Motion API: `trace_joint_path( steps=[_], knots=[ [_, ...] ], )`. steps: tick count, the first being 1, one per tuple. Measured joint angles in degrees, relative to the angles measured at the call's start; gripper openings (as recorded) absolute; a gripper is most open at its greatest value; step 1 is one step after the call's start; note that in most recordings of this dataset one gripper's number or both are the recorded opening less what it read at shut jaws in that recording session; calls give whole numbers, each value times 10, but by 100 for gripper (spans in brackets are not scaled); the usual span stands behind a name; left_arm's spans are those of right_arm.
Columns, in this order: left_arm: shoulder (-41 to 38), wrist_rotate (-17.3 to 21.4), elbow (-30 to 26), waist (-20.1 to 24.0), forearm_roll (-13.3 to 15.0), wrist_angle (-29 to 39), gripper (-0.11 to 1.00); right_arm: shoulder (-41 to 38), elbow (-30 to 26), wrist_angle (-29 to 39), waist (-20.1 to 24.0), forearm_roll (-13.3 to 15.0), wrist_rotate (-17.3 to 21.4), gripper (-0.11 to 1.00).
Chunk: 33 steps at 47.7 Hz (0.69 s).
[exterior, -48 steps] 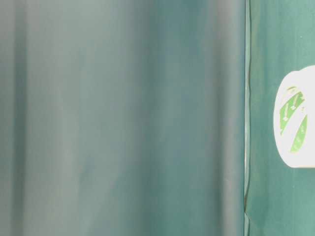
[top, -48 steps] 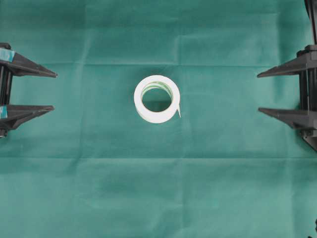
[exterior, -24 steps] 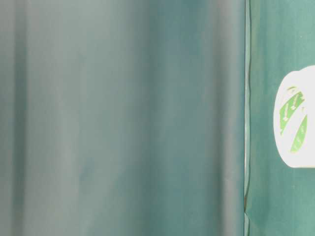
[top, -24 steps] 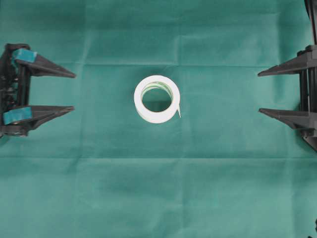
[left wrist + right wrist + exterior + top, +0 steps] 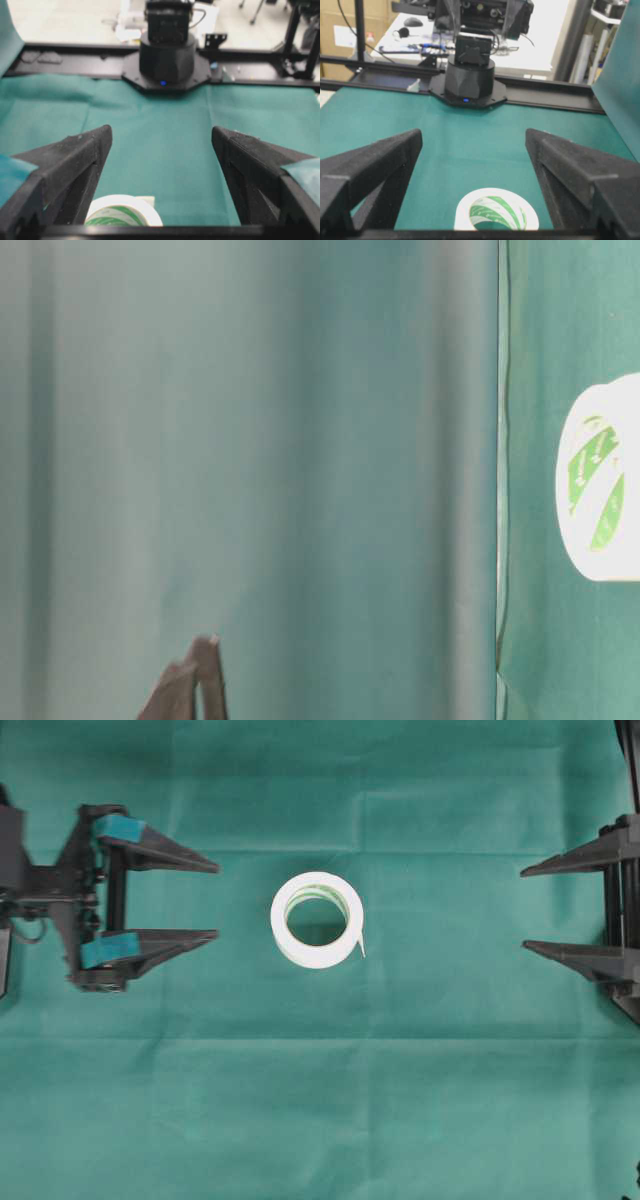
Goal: Peel off the duct tape with your right arm.
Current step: 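Lower the left gripper and pinch the tape roll's rim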
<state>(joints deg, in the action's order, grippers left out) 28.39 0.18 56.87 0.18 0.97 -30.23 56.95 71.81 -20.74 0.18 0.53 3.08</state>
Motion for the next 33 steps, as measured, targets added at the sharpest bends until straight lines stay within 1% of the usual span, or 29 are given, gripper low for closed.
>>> trace_joint_path(
  steps=[11,18,23,28,33],
  knots=[
    [-80,3,-57,0,-1,1,95,1,1,-2,0,0,0,79],
    [-105,2,-80,1,0,3,95,1,1,-2,0,0,0,79],
    [-111,0,-91,4,0,18,95,1,1,-2,0,0,0,79],
    [-113,0,-107,7,0,64,95,1,1,-2,0,0,0,79],
    [-120,0,-135,8,0,142,95,1,1,-1,0,0,0,79]
  ],
)
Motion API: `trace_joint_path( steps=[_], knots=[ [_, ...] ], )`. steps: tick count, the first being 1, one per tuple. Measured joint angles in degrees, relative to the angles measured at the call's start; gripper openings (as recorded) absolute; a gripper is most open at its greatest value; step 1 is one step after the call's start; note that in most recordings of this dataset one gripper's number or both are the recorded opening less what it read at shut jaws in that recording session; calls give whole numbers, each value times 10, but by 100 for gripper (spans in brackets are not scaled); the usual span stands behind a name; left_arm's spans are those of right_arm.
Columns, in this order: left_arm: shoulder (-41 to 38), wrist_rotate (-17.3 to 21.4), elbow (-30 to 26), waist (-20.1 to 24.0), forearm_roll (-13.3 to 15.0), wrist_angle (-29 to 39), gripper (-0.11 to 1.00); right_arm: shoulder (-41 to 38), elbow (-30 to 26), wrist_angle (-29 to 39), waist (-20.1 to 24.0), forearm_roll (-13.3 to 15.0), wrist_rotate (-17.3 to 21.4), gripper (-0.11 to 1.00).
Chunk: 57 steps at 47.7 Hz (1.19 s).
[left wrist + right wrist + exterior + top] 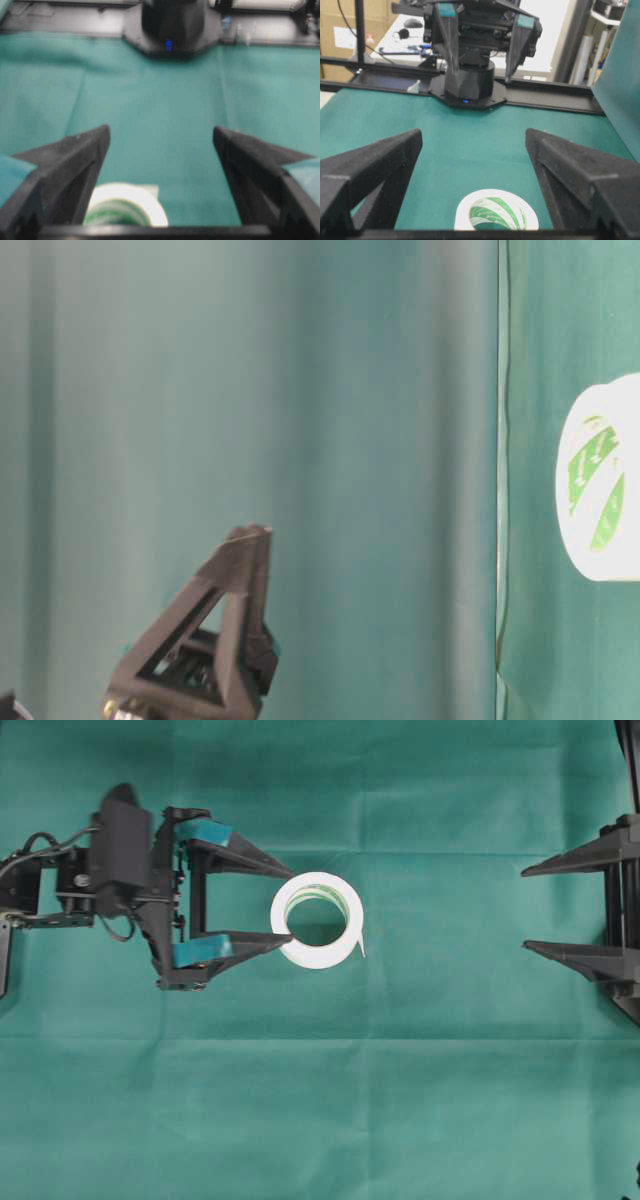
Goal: Peel off the duct tape with your right arm.
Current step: 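Lower the left gripper and pinch the tape roll's rim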
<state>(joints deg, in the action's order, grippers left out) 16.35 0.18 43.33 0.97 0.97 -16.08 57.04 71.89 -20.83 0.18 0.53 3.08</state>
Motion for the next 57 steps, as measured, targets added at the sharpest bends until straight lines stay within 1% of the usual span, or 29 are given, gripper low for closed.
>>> trace_joint_path(
  steps=[6,12,25,28,32,39,57],
  knots=[
    [-13,0,-40,0,0,110,95,0,0,-1,1,0,0,79],
    [-38,0,-80,0,0,203,95,1,0,-1,0,0,0,79],
    [-93,1,-157,-2,0,365,95,1,0,-1,0,0,0,79],
    [-104,3,-174,-2,0,391,95,1,0,-1,0,0,0,79],
    [-113,4,-190,-2,0,410,95,0,1,0,0,0,-1,79],
    [-134,4,-200,-2,0,416,95,0,5,-1,0,0,0,79],
    [-204,4,-207,-2,0,398,95,1,7,0,0,0,1,79]
  ],
)
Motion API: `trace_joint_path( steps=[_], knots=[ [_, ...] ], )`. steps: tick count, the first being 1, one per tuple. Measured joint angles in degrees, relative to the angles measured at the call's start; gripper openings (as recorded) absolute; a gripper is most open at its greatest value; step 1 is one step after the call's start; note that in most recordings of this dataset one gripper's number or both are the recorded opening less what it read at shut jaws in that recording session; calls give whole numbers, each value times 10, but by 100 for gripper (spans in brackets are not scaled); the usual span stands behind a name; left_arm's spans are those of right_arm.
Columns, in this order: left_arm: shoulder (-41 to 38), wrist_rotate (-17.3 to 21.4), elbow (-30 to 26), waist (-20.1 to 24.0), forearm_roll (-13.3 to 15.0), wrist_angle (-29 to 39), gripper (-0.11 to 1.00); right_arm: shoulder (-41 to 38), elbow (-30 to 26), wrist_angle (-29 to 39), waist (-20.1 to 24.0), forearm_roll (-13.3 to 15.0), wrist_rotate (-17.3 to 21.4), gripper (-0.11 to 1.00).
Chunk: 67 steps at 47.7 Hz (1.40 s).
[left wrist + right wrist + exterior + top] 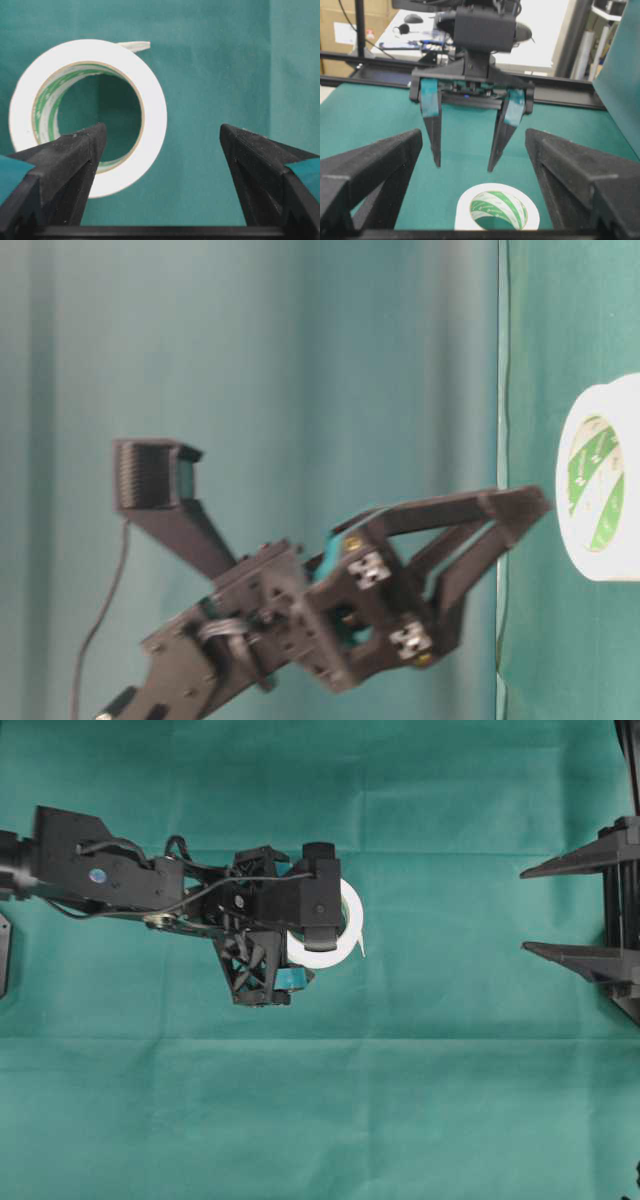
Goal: Peel off the duct tape with your right arm.
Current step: 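Lower the left gripper and pinch the tape roll's rim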
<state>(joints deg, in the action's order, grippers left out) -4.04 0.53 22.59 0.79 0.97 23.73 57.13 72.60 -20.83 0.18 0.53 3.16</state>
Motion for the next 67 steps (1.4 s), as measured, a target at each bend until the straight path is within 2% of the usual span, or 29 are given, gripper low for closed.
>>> trace_joint_path(
  steps=[22,49,53,61,64,67],
  knots=[
    [-91,2,0,11,-1,-56,95,1,0,-1,0,0,0,79],
    [-131,3,-1,19,-1,-79,92,1,2,-1,0,0,0,79],
    [-131,3,-1,19,-1,-79,83,1,2,-1,0,0,0,79],
    [-131,3,-1,19,-3,-78,40,1,3,-2,0,0,0,79],
    [-129,2,-1,17,-3,-76,35,1,3,-4,0,0,0,79],
    [-127,3,-1,16,-3,-73,26,1,3,-4,0,0,0,79]
  ],
)
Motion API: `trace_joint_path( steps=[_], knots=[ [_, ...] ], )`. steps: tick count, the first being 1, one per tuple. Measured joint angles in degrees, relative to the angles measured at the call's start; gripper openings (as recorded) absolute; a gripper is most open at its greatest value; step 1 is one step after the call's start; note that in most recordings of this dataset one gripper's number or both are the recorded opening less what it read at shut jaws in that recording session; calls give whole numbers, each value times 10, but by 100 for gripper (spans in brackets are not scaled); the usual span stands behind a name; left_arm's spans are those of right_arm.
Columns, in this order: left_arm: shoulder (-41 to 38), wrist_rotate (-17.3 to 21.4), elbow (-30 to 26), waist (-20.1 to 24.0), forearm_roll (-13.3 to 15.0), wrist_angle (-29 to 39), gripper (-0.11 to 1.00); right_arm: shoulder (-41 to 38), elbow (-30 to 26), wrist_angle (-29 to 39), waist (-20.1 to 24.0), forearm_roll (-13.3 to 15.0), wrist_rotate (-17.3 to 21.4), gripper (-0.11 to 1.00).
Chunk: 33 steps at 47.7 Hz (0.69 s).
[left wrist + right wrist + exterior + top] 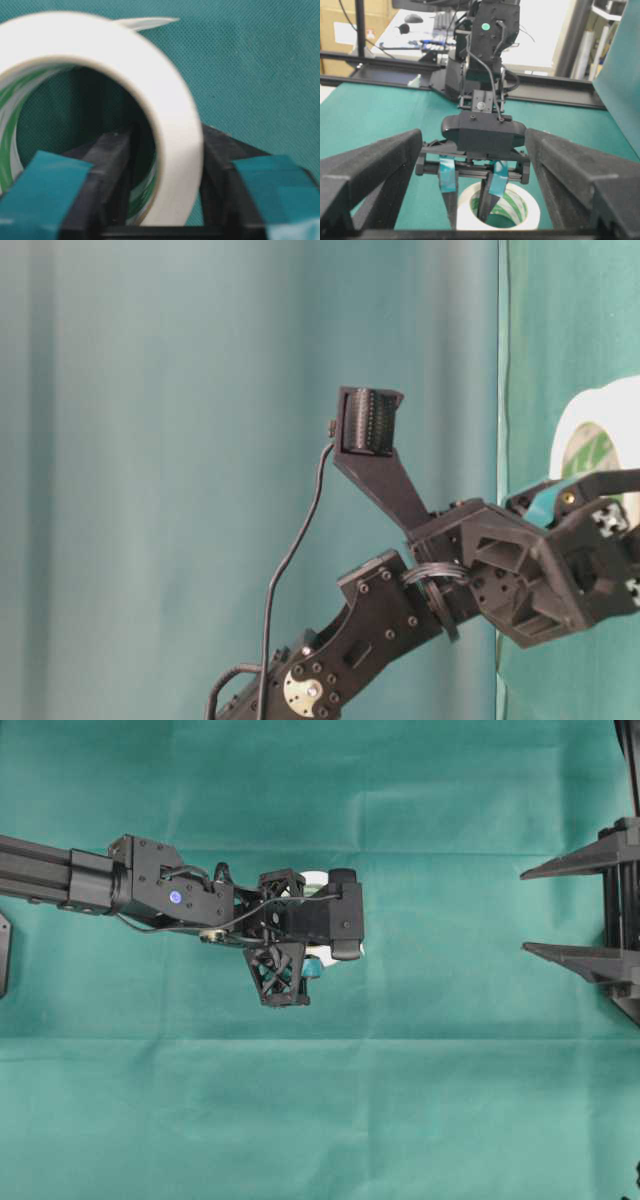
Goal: Peel off the duct tape with your right arm.
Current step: 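Lower the left gripper and pinch the tape roll's rim, then lift the tape roll upright with the left gripper, loose end facing right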
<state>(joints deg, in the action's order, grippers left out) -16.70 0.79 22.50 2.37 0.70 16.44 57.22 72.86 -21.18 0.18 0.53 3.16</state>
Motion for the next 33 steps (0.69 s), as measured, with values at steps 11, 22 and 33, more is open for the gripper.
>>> trace_joint_path(
  steps=[11,22,33],
  knots=[
    [24,19,0,0,2,25,22,0,3,-1,0,0,0,79],
    [57,47,-11,-16,2,67,22,0,3,-1,0,0,0,79],
    [94,47,-54,-30,2,124,22,0,3,-1,0,0,0,79]
  ],
)
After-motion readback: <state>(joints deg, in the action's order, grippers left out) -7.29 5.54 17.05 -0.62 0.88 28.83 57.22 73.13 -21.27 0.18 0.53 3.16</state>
